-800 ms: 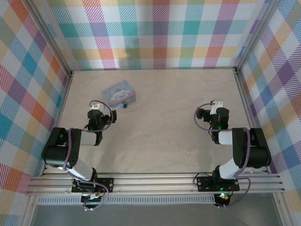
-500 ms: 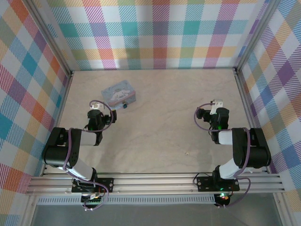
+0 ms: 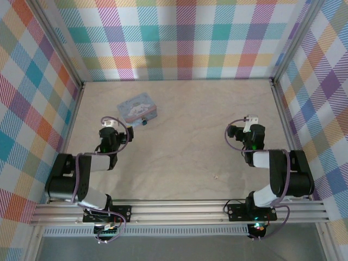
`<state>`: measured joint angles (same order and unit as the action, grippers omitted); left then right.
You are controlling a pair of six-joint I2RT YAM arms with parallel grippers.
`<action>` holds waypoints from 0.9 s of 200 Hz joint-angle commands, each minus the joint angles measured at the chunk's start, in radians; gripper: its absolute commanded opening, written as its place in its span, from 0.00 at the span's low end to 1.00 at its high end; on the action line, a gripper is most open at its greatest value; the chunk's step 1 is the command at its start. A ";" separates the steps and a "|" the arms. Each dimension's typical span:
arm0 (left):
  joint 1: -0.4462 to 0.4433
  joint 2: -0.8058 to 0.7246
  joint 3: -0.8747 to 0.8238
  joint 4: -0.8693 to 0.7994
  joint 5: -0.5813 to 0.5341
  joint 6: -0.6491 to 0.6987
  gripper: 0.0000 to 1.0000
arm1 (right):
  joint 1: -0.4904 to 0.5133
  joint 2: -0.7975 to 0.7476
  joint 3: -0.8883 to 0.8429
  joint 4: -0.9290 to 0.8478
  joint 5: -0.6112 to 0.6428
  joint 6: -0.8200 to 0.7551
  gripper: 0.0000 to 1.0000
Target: Unlock a padlock with a key
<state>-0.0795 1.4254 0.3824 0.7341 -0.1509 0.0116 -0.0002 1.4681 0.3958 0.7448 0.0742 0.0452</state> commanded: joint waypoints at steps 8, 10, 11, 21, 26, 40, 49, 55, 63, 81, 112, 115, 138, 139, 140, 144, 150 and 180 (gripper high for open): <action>0.005 -0.227 0.020 -0.209 -0.078 -0.102 1.00 | 0.005 -0.146 0.120 -0.340 0.019 0.076 1.00; 0.005 -0.240 0.024 -0.227 -0.079 -0.112 1.00 | 0.005 -0.153 0.130 -0.364 0.016 0.081 1.00; 0.006 -0.248 0.025 -0.235 -0.080 -0.118 1.00 | 0.005 -0.156 0.135 -0.379 0.012 0.085 1.00; 0.004 -0.310 0.053 -0.321 -0.081 -0.173 1.00 | 0.005 -0.176 0.184 -0.501 -0.013 0.132 1.00; 0.004 -0.336 0.071 -0.373 -0.075 -0.205 1.00 | 0.004 -0.184 0.210 -0.564 -0.026 0.155 1.00; 0.004 -0.392 0.120 -0.492 -0.048 -0.294 1.00 | 0.007 -0.194 0.282 -0.732 -0.065 0.221 1.00; 0.003 -0.414 0.151 -0.552 -0.005 -0.342 1.00 | 0.010 -0.198 0.314 -0.809 -0.087 0.265 1.00; 0.004 -0.425 0.166 -0.583 0.031 -0.366 1.00 | 0.014 -0.204 0.329 -0.847 -0.103 0.293 1.00; 0.003 -0.438 0.184 -0.623 0.070 -0.402 1.00 | 0.021 -0.212 0.344 -0.896 -0.123 0.337 1.00; -0.009 -0.454 0.212 -0.685 0.149 -0.468 1.00 | 0.047 -0.235 0.363 -1.004 -0.163 0.423 1.00; -0.086 -0.447 0.225 -0.715 0.252 -0.548 1.00 | 0.146 -0.281 0.368 -1.185 -0.144 0.514 1.00; -0.099 -0.445 0.224 -0.710 0.260 -0.556 1.00 | 0.157 -0.288 0.364 -1.198 -0.143 0.520 0.99; -0.208 -0.403 0.221 -0.671 0.284 -0.606 0.99 | 0.244 -0.345 0.331 -1.287 -0.135 0.576 0.91; -0.215 -0.402 0.222 -0.670 0.284 -0.607 0.99 | 0.248 -0.347 0.330 -1.293 -0.134 0.580 0.91; -0.219 -0.398 0.222 -0.668 0.284 -0.607 0.99 | 0.252 -0.349 0.330 -1.296 -0.133 0.583 0.91; -0.241 -0.388 0.225 -0.664 0.282 -0.612 0.98 | 0.267 -0.357 0.324 -1.314 -0.131 0.594 0.89; -0.272 -0.372 0.232 -0.658 0.276 -0.616 0.98 | 0.286 -0.368 0.317 -1.341 -0.130 0.609 0.88; -0.398 -0.288 0.262 -0.599 0.262 -0.631 0.98 | 0.357 -0.414 0.278 -1.442 -0.125 0.681 0.80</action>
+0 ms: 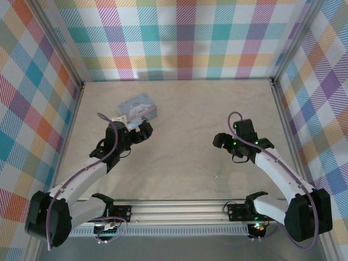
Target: Unlock a padlock with a key
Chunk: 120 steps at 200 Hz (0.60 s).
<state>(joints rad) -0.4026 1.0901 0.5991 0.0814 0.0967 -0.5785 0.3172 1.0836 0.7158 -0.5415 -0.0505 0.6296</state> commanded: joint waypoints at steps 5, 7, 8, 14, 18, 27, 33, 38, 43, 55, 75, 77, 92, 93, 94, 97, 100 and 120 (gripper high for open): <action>-0.090 0.059 0.050 0.063 0.014 -0.043 0.98 | 0.048 -0.037 -0.050 -0.165 0.000 0.105 0.79; -0.097 0.066 0.053 0.067 0.014 -0.043 0.98 | 0.051 -0.041 -0.054 -0.168 0.000 0.108 0.79; -0.100 0.068 0.053 0.069 0.014 -0.043 0.98 | 0.052 -0.042 -0.055 -0.169 -0.001 0.110 0.78; -0.115 0.084 0.059 0.080 0.017 -0.046 0.98 | 0.059 -0.051 -0.062 -0.178 -0.002 0.120 0.77; -0.125 0.094 0.063 0.087 0.019 -0.045 0.98 | 0.064 -0.056 -0.068 -0.182 -0.003 0.126 0.77; -0.143 0.115 0.071 0.100 0.027 -0.047 0.98 | 0.075 -0.063 -0.079 -0.188 -0.008 0.140 0.75; -0.155 0.127 0.074 0.107 0.029 -0.048 0.98 | 0.082 -0.068 -0.085 -0.191 -0.014 0.152 0.74; -0.164 0.137 0.077 0.114 0.029 -0.049 0.98 | 0.088 -0.069 -0.092 -0.191 -0.020 0.161 0.74; -0.174 0.147 0.080 0.121 0.030 -0.051 0.98 | 0.095 -0.070 -0.099 -0.190 -0.026 0.173 0.73; -0.196 0.171 0.083 0.137 0.031 -0.056 0.98 | 0.112 -0.067 -0.121 -0.178 -0.044 0.205 0.71; -0.225 0.206 0.085 0.159 0.028 -0.063 0.98 | 0.150 -0.047 -0.152 -0.152 -0.060 0.263 0.69; -0.227 0.210 0.085 0.161 0.029 -0.065 0.98 | 0.154 -0.045 -0.154 -0.150 -0.060 0.267 0.69; -0.239 0.230 0.085 0.173 0.028 -0.068 0.98 | 0.185 -0.025 -0.168 -0.132 -0.058 0.310 0.67; -0.239 0.230 0.086 0.173 0.028 -0.068 0.98 | 0.187 -0.023 -0.169 -0.131 -0.057 0.313 0.67; -0.240 0.230 0.086 0.174 0.028 -0.067 0.98 | 0.189 -0.022 -0.170 -0.128 -0.057 0.315 0.67; -0.243 0.235 0.085 0.175 0.028 -0.067 0.98 | 0.195 -0.019 -0.171 -0.124 -0.055 0.321 0.67; -0.244 0.238 0.088 0.175 0.027 -0.068 0.98 | 0.202 -0.016 -0.172 -0.120 -0.053 0.327 0.66; -0.249 0.246 0.094 0.173 0.027 -0.066 0.98 | 0.235 0.007 -0.180 -0.098 -0.034 0.351 0.64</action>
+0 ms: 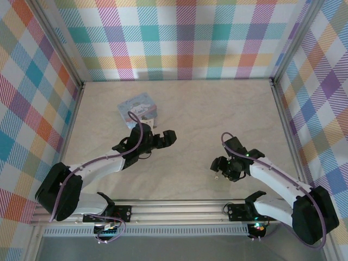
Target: Unlock a padlock with a key
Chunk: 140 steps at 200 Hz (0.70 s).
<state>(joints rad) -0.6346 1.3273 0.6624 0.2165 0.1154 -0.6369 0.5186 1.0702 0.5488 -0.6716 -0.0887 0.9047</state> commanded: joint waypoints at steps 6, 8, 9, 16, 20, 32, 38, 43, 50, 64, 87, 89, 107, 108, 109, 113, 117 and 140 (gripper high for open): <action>-0.019 0.011 0.032 0.036 0.009 -0.005 0.98 | 0.040 0.031 -0.013 0.040 0.004 0.078 0.63; -0.019 0.011 0.033 0.035 0.009 -0.004 0.98 | 0.042 0.033 -0.013 0.042 0.004 0.078 0.63; -0.019 0.010 0.034 0.035 0.009 -0.004 0.98 | 0.042 0.034 -0.013 0.042 0.004 0.078 0.63; -0.019 0.009 0.035 0.033 0.009 -0.002 0.98 | 0.048 0.048 -0.011 0.048 0.005 0.076 0.62; -0.018 0.010 0.035 0.031 0.007 -0.001 0.98 | 0.052 0.055 -0.007 0.049 0.006 0.074 0.61; -0.018 0.005 0.035 0.025 0.005 0.002 0.98 | 0.061 0.077 0.000 0.051 0.010 0.067 0.58; -0.019 0.001 0.035 0.021 0.003 0.004 0.98 | 0.065 0.089 0.006 0.052 0.013 0.065 0.57; -0.018 0.000 0.034 0.018 -0.001 0.007 0.99 | 0.069 0.096 0.008 0.050 0.016 0.063 0.56; -0.019 -0.005 0.036 0.014 -0.005 0.009 0.99 | 0.073 0.106 0.012 0.049 0.021 0.062 0.54; -0.019 -0.011 0.035 0.008 -0.012 0.013 0.99 | 0.081 0.119 0.017 0.042 0.034 0.064 0.52; -0.019 -0.020 0.035 0.001 -0.016 0.018 0.99 | 0.084 0.134 0.014 0.040 0.048 0.071 0.50; -0.019 -0.019 0.035 0.000 -0.016 0.018 0.99 | 0.085 0.135 0.013 0.041 0.047 0.071 0.50; -0.019 -0.023 0.038 -0.005 -0.017 0.021 0.99 | 0.088 0.152 0.013 0.054 0.043 0.072 0.47; -0.019 -0.022 0.038 -0.006 -0.017 0.021 0.99 | 0.088 0.153 0.013 0.054 0.042 0.072 0.47; -0.019 -0.022 0.038 -0.006 -0.017 0.021 0.99 | 0.089 0.154 0.013 0.054 0.042 0.072 0.47; -0.019 -0.022 0.039 -0.008 -0.019 0.022 0.99 | 0.090 0.159 0.014 0.056 0.042 0.071 0.47; -0.019 -0.022 0.039 -0.009 -0.020 0.022 0.99 | 0.092 0.163 0.016 0.057 0.043 0.071 0.46; -0.019 -0.021 0.041 -0.012 -0.020 0.023 1.00 | 0.101 0.188 0.024 0.059 0.044 0.065 0.42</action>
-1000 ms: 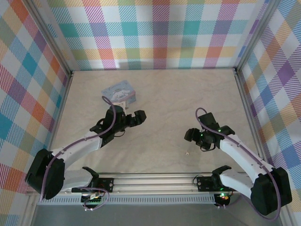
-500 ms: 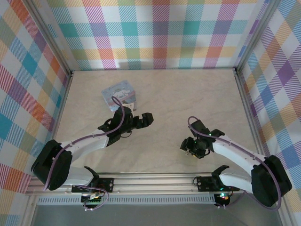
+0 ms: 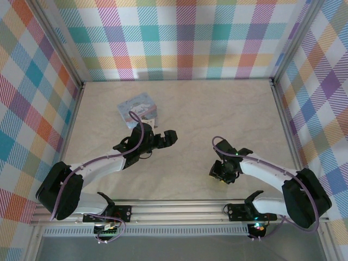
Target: Unlock a padlock with a key
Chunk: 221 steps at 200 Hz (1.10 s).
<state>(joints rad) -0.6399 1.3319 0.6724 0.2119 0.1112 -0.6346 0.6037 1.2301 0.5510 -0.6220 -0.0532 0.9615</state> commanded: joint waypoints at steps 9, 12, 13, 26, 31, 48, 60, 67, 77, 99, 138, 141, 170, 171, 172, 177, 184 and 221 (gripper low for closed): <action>-0.014 -0.025 0.031 -0.006 -0.016 0.021 1.00 | 0.019 0.036 0.024 0.011 0.009 0.006 0.41; -0.014 -0.025 0.032 -0.008 -0.016 0.021 1.00 | 0.021 0.040 0.024 0.011 0.008 0.005 0.40; -0.014 -0.024 0.032 -0.008 -0.016 0.022 1.00 | 0.021 0.041 0.025 0.012 0.008 0.005 0.40; -0.013 -0.024 0.033 -0.008 -0.016 0.021 1.00 | 0.028 0.054 0.028 0.012 0.007 0.003 0.37; -0.013 -0.024 0.034 -0.009 -0.016 0.021 1.00 | 0.031 0.059 0.030 0.012 0.008 0.003 0.37; -0.013 -0.025 0.036 -0.012 -0.018 0.024 1.00 | 0.039 0.073 0.035 0.011 0.010 0.000 0.33; -0.014 -0.024 0.035 -0.014 -0.020 0.023 1.00 | 0.044 0.078 0.038 0.010 0.012 -0.001 0.31; -0.013 -0.025 0.036 -0.014 -0.019 0.023 1.00 | 0.047 0.080 0.040 0.008 0.013 -0.003 0.30; -0.014 -0.024 0.036 -0.014 -0.019 0.024 1.00 | 0.051 0.081 0.043 0.006 0.016 -0.004 0.29; -0.014 -0.025 0.037 -0.016 -0.022 0.025 1.00 | 0.057 0.083 0.052 -0.004 0.026 -0.009 0.27; -0.014 -0.025 0.038 -0.022 -0.023 0.024 1.00 | 0.066 0.080 0.071 -0.020 0.042 -0.018 0.22; -0.014 -0.026 0.037 -0.022 -0.023 0.025 1.00 | 0.067 0.079 0.071 -0.022 0.044 -0.019 0.22; -0.014 -0.027 0.038 -0.026 -0.027 0.026 1.00 | 0.070 0.077 0.072 -0.023 0.053 -0.023 0.17; -0.014 -0.027 0.037 -0.026 -0.027 0.026 1.00 | 0.070 0.077 0.072 -0.024 0.053 -0.023 0.17; -0.013 -0.028 0.037 -0.026 -0.027 0.026 1.00 | 0.070 0.077 0.072 -0.023 0.054 -0.023 0.17; -0.012 -0.029 0.037 -0.026 -0.027 0.026 1.00 | 0.070 0.077 0.072 -0.023 0.053 -0.023 0.16; -0.012 -0.029 0.035 -0.027 -0.028 0.026 1.00 | 0.071 0.077 0.073 -0.024 0.056 -0.023 0.15; -0.013 -0.039 0.035 -0.038 -0.040 0.029 1.00 | 0.074 0.062 0.080 -0.035 0.076 -0.039 0.04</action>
<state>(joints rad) -0.6399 1.3285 0.6846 0.1867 0.0883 -0.6312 0.6693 1.2953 0.6033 -0.6590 0.0177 0.9398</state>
